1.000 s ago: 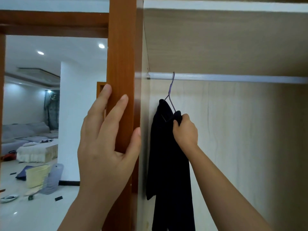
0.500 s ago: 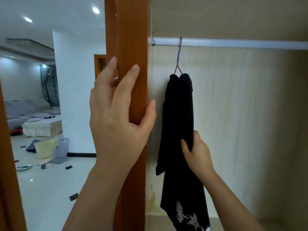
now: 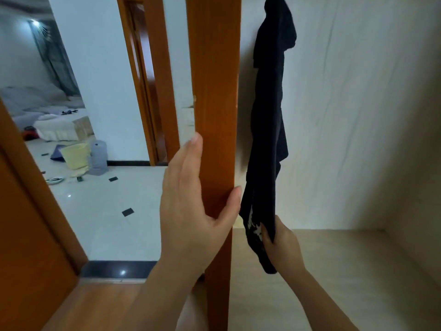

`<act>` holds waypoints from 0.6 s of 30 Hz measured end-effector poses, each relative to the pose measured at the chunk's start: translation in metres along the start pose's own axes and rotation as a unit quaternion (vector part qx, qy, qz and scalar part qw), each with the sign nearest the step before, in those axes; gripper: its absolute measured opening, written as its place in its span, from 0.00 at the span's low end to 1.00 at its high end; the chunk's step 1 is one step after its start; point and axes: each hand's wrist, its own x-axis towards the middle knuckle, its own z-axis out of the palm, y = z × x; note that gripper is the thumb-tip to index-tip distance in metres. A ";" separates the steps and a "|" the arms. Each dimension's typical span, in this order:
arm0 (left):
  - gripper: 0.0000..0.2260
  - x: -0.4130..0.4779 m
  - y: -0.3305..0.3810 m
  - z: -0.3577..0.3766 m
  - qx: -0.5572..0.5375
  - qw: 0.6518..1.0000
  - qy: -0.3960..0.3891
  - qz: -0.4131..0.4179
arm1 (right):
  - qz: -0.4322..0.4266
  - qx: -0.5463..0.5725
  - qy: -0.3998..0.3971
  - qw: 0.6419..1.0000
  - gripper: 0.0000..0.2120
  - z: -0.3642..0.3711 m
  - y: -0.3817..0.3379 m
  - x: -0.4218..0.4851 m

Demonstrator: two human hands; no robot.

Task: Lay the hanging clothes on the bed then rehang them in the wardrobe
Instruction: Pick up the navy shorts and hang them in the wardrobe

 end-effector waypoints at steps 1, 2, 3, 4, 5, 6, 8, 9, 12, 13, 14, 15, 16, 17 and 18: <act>0.31 -0.009 -0.003 0.000 -0.005 1.000 -0.013 -0.024 | 0.008 -0.005 -0.007 1.000 0.07 0.005 0.005 -0.007; 0.31 -0.019 -0.006 0.001 -0.012 0.998 -0.030 -0.049 | 0.018 -0.004 -0.013 1.000 0.05 0.010 0.010 -0.014; 0.31 -0.028 -0.010 0.001 -0.020 0.996 -0.048 -0.069 | 0.028 0.000 -0.020 0.999 0.03 0.013 0.015 -0.021; 0.30 -0.037 -0.014 0.001 -0.030 0.993 -0.068 -0.087 | 0.035 0.003 -0.029 0.999 0.03 0.016 0.020 -0.028; 0.29 -0.046 -0.018 0.000 -0.042 0.989 -0.090 -0.107 | 0.044 0.003 -0.036 0.998 0.04 0.019 0.025 -0.036; 0.27 -0.054 -0.023 -0.002 -0.056 0.983 -0.114 -0.132 | 0.051 0.005 -0.043 0.998 0.05 0.022 0.030 -0.043; 0.23 -0.070 -0.033 -0.007 -0.083 0.965 -0.164 -0.188 | 0.062 0.002 -0.055 0.997 0.05 0.028 0.038 -0.056; 0.22 -0.079 -0.038 -0.012 -0.092 0.955 -0.183 -0.216 | 0.071 0.000 -0.063 0.996 0.04 0.032 0.043 -0.063; 0.17 -0.099 -0.049 -0.035 -0.124 0.923 -0.214 -0.293 | 0.105 -0.005 -0.099 0.989 0.03 0.046 0.057 -0.086; 0.16 -0.108 -0.054 -0.046 -0.120 0.910 -0.230 -0.323 | 0.118 -0.014 -0.116 0.986 0.03 0.051 0.060 -0.093; 0.14 -0.118 -0.060 -0.058 -0.104 0.899 -0.240 -0.351 | 0.140 -0.024 -0.138 0.980 0.03 0.057 0.063 -0.101; 0.12 -0.134 -0.071 -0.072 -0.085 0.889 -0.237 -0.381 | 0.171 -0.036 -0.165 0.971 0.03 0.064 0.065 -0.108; 0.11 -0.152 -0.083 -0.085 -0.070 0.877 -0.235 -0.413 | 0.211 -0.051 -0.200 0.956 0.03 0.073 0.067 -0.116; 0.11 -0.172 -0.096 -0.099 -0.053 0.864 -0.229 -0.445 | 0.246 -0.068 -0.239 0.937 0.03 0.083 0.068 -0.124; 0.11 -0.194 -0.109 -0.112 -0.035 0.853 -0.217 -0.472 | 0.272 -0.088 -0.284 0.915 0.03 0.093 0.067 -0.132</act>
